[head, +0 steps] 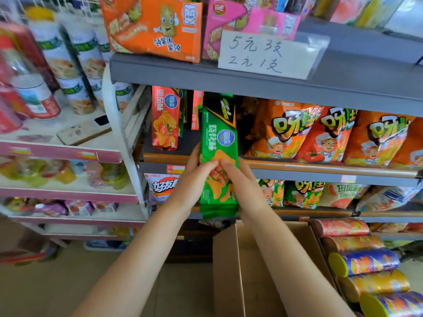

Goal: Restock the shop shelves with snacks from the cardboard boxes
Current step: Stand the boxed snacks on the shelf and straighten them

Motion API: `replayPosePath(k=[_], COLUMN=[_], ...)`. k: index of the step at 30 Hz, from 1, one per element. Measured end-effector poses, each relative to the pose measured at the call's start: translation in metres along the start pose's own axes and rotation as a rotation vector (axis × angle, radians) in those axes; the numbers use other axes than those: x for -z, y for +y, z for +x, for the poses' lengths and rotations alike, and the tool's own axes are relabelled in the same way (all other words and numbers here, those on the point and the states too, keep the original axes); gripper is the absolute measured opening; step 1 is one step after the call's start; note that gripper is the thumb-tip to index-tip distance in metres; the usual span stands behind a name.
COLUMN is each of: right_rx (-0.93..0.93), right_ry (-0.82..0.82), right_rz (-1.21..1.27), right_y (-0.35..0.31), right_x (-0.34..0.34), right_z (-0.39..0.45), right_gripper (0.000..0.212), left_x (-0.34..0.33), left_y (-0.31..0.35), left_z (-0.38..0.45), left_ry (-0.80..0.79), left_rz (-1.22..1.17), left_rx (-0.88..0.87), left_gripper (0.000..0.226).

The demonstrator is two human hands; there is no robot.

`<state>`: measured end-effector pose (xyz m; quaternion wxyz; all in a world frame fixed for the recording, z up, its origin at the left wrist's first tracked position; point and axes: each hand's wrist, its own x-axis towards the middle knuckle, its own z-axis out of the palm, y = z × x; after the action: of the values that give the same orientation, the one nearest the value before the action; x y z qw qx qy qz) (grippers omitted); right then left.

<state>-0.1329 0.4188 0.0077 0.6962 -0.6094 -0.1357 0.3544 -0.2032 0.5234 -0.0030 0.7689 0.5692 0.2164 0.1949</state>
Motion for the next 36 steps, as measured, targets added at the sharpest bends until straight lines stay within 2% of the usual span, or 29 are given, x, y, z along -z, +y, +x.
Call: replayPosePath(k=[4, 6, 9, 12, 16, 20, 23, 26, 28, 29, 31, 33, 34, 36], right_rx=[0.06, 0.083, 0.116, 0.138, 0.163, 0.214, 0.22, 0.189, 0.186, 0.195, 0.203, 0.198, 0.194, 0.198], right_ry=[0.045, 0.075, 0.076, 0.03, 0.069, 0.11, 0.147, 0.129, 0.121, 0.121, 0.119, 0.121, 0.127, 0.146], right_rz=[0.016, 0.006, -0.03, -0.005, -0.035, -0.098, -0.214, -0.418, -0.552, -0.596, -0.658, -0.684, -0.682, -0.68], right_y=[-0.028, -0.036, -0.041, -0.04, -0.033, -0.028, -0.018, -0.009, -0.01, -0.012, -0.014, -0.014, -0.013, -0.011], right_x=[-0.011, -0.015, -0.021, -0.025, -0.031, -0.034, -0.033, -0.022, -0.014, -0.009, -0.006, -0.008, -0.01, -0.017], right_z=[0.048, 0.071, 0.096, 0.117, 0.14, 0.156, 0.161, 0.163, 0.162, 0.162, 0.161, 0.162, 0.163, 0.167], right_gripper=[0.031, 0.036, 0.051, 0.038, 0.055, 0.038, 0.042, 0.048, 0.052, 0.053, 0.055, 0.058, 0.061, 0.065], left_x=[0.002, 0.005, 0.011, 0.022, 0.032, 0.037, 0.04, 0.046, 0.053, 0.058, 0.069, 0.079, 0.083, 0.088], left_y=[0.027, 0.032, 0.033, 0.037, 0.031, 0.022, 0.011, 0.006, 0.005, 0.004, 0.002, 0.003, 0.003, 0.006], left_z=[0.019, 0.028, 0.044, 0.067, 0.094, 0.12, 0.131, 0.132, 0.124, 0.119, 0.109, 0.106, 0.109, 0.118], left_ry=[0.145, 0.223, 0.211, 0.195, 0.164, 0.15, 0.142, 0.114, 0.15, 0.224, 0.471, 0.676, 0.696, 0.625], left_rz=[0.124, 0.253, 0.283, 0.313, 0.399, 0.546, 0.617, 0.706, 0.845, 0.887, 0.932, 0.978, 0.981, 0.922], left_rx=[-0.024, -0.016, -0.1, -0.156, -0.177, -0.213, -0.205, -0.218, -0.319, -0.431, -0.653, -0.694, -0.635, -0.47], left_gripper=[0.013, 0.019, 0.023, 0.007, 0.01, 0.018, 0.032, 0.034, 0.029, 0.025, 0.023, 0.04, 0.054, 0.082])
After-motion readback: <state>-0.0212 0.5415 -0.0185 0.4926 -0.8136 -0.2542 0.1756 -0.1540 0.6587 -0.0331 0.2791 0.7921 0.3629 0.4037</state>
